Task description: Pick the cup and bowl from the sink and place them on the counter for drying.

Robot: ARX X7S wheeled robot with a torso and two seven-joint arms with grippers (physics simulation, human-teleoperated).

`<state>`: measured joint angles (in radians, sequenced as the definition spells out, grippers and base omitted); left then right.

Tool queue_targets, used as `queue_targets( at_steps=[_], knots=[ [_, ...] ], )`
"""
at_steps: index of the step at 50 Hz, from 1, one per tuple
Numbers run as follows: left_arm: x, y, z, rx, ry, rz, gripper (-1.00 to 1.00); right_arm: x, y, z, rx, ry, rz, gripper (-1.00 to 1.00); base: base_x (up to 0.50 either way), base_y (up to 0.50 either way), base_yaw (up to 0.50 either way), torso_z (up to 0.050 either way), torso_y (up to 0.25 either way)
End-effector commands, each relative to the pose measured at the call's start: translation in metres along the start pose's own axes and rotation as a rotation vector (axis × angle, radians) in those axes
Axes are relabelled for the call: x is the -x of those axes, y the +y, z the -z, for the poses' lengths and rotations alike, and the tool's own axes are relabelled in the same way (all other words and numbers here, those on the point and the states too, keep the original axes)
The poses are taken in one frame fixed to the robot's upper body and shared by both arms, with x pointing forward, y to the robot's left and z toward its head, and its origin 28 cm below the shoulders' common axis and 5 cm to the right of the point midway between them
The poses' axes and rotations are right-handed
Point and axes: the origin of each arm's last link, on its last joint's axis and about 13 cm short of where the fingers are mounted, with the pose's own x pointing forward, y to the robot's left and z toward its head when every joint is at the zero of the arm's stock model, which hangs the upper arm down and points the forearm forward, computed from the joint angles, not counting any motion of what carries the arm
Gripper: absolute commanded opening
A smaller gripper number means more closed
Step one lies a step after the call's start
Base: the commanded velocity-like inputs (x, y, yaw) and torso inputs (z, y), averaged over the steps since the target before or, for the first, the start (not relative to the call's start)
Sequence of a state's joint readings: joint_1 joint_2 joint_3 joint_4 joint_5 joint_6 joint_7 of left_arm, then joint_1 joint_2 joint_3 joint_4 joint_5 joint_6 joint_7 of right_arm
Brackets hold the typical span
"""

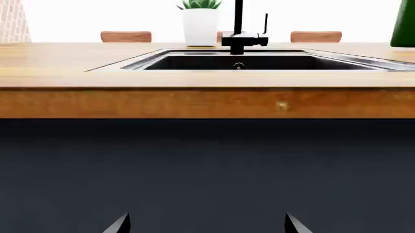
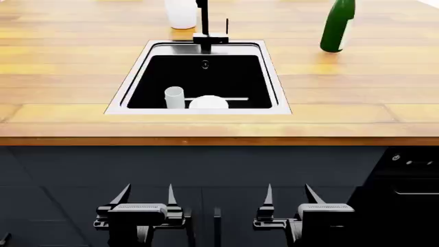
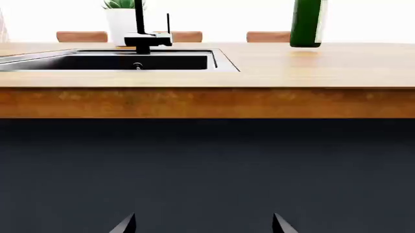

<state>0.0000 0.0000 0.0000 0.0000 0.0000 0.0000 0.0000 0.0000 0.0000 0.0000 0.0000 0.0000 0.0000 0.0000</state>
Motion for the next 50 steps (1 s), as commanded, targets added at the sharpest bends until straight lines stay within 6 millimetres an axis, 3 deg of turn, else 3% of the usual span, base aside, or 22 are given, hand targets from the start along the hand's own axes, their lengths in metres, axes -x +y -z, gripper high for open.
queue_targets(
  at_steps=[1,19,50],
  knots=[
    [0.0008,0.0006,0.0001,0.000,0.000,0.000,1.00,0.0000,0.0002,0.0002,0.005,0.004,0.004,1.00,0.00,0.00,0.00,0.000,0.000],
    [-0.0013,-0.0012,0.0004,-0.002,0.003,0.001,1.00,0.0009,-0.0015,-0.0013,0.014,-0.012,0.014,1.00,0.00,0.02,0.00,0.000,0.000],
    [-0.0005,0.0008,0.0016,-0.016,0.013,-0.008,1.00,0.0007,-0.0011,-0.0007,0.024,-0.008,0.013,1.00,0.00,0.48,0.00,0.000,0.000]
  ],
)
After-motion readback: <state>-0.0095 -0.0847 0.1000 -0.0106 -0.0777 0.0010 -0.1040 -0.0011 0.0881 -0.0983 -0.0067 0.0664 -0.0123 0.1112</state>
